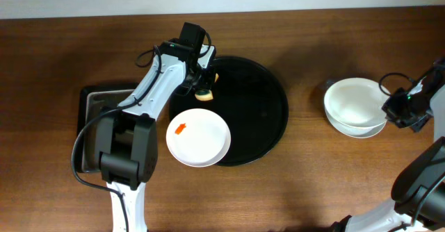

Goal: Clean dirty plates on tray and stack at the side

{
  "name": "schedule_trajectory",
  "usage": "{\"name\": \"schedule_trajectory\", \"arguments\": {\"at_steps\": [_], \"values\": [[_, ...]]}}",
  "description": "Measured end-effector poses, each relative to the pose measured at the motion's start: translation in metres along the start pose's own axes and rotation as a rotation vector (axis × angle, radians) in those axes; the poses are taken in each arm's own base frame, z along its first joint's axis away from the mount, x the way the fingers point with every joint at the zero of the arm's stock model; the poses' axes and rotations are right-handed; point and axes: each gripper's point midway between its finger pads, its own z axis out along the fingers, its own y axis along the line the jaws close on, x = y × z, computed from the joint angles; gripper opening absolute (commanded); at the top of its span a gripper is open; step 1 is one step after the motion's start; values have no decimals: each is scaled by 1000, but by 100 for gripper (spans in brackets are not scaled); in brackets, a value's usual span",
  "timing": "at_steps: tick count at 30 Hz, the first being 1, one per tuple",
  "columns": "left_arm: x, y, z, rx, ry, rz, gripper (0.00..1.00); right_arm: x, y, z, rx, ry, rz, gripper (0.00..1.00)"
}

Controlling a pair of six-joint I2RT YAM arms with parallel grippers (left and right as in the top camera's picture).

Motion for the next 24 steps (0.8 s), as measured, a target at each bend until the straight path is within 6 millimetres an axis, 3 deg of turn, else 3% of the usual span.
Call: {"name": "schedule_trajectory", "arguments": {"at_steps": [1,3,4,10,12,14,16,17,18,20,22,24], "values": [[0,0,0,0,2,0,0,0,1,3,-4,-1,-1,6],[2,0,0,-1,7,-1,0,-4,2,9,-15,-27,-5,35],[3,0,0,-1,10,-2,0,-2,1,10,-16,-21,-4,42],[6,0,-1,-2,23,-4,0,5,4,7,-23,1,-10,45],[3,-1,-8,0,6,-1,0,4,20,-20,-72,-65,-42,48],[0,-4,-24,1,-15,2,0,12,57,-70,-183,-175,-124,50],[-1,-10,-52,3,-48,4,0,35,97,-114,-290,-247,-236,50],[-1,-11,-61,4,-57,5,0,41,104,-120,-305,-253,-262,50],[3,-13,-73,4,-54,4,0,70,134,-136,-369,-249,-366,50],[12,-11,-87,-23,-35,-15,0,107,163,-137,-408,-193,-502,50],[27,1,-110,-94,-13,-50,0,158,198,-132,-446,-115,-694,50],[38,20,-151,-155,-46,-97,0,199,224,-130,-483,-67,-846,50]]}}
